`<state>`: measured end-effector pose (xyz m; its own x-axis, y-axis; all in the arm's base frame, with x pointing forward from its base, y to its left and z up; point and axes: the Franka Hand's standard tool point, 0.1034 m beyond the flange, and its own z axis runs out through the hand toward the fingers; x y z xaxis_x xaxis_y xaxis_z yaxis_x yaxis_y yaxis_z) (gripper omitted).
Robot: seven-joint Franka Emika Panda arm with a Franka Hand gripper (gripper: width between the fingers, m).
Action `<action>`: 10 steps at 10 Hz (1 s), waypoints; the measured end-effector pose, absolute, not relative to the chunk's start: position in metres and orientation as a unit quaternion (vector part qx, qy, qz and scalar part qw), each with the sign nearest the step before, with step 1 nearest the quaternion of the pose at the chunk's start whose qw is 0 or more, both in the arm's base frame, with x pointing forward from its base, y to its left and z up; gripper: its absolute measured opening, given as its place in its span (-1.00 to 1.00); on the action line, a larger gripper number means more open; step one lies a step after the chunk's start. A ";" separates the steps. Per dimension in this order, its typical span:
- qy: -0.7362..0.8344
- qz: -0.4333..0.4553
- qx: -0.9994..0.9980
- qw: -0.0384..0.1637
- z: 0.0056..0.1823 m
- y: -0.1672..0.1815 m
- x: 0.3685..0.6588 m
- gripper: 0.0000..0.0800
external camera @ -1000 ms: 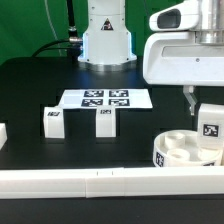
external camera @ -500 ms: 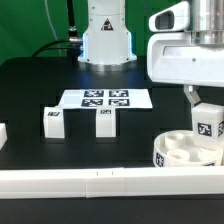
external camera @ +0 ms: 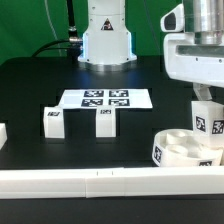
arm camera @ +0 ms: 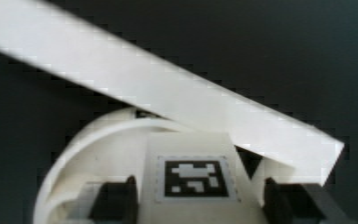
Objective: Assemble stool
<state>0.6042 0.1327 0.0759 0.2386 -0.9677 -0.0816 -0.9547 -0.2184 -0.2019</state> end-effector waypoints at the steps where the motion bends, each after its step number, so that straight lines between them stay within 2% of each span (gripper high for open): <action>1: 0.659 -0.028 -0.742 0.120 0.076 0.134 0.604 -0.15; 3: 0.734 -0.026 -0.661 0.150 0.076 0.136 0.605 -0.15; 6: 0.799 0.000 -0.578 0.163 0.076 0.138 0.604 -0.15; 7: 0.811 0.006 -0.561 0.165 0.075 0.141 0.603 0.03; 8: 0.806 0.005 -0.569 0.165 0.075 0.141 0.602 0.38; 9: 0.805 0.005 -0.569 0.165 0.075 0.142 0.602 0.38; 10: 0.803 0.004 -0.573 0.166 0.076 0.141 0.603 0.57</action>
Offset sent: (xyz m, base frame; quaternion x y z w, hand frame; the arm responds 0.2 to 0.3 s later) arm -0.0074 0.0032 -0.0082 0.0061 -0.0015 0.2965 0.9550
